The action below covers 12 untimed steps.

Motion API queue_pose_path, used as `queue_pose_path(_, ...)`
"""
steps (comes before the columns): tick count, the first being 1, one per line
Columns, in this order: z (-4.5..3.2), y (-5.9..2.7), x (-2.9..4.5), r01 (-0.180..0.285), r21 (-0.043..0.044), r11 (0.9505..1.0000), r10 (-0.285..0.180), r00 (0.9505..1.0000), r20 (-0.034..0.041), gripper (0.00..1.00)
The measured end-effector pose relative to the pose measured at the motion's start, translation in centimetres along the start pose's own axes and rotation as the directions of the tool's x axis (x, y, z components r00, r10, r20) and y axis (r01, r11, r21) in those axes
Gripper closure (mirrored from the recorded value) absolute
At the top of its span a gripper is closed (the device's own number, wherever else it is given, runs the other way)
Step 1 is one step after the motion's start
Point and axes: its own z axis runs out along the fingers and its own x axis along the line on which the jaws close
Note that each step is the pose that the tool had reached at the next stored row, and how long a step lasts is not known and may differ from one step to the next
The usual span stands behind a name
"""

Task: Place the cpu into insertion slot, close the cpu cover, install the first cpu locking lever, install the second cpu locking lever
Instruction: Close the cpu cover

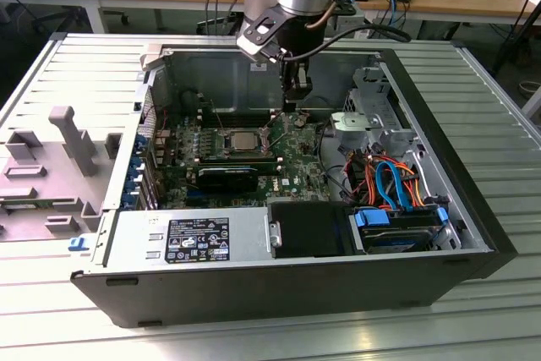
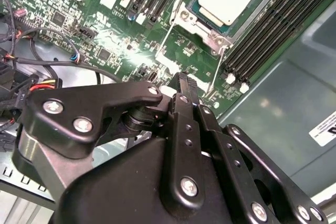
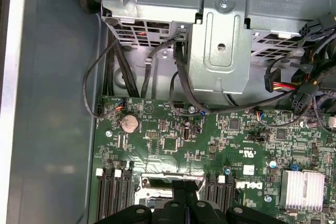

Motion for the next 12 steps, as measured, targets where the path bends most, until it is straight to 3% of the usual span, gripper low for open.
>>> queue_pose_path(6,0.27,0.92,-0.06,0.000,0.0000,1.0000,0.000,1.0000,0.0002,0.89)
queue_pose_path(12,1.05,1.49,-0.06,0.001,0.0000,1.0000,-0.001,1.0000,0.0003,0.89)
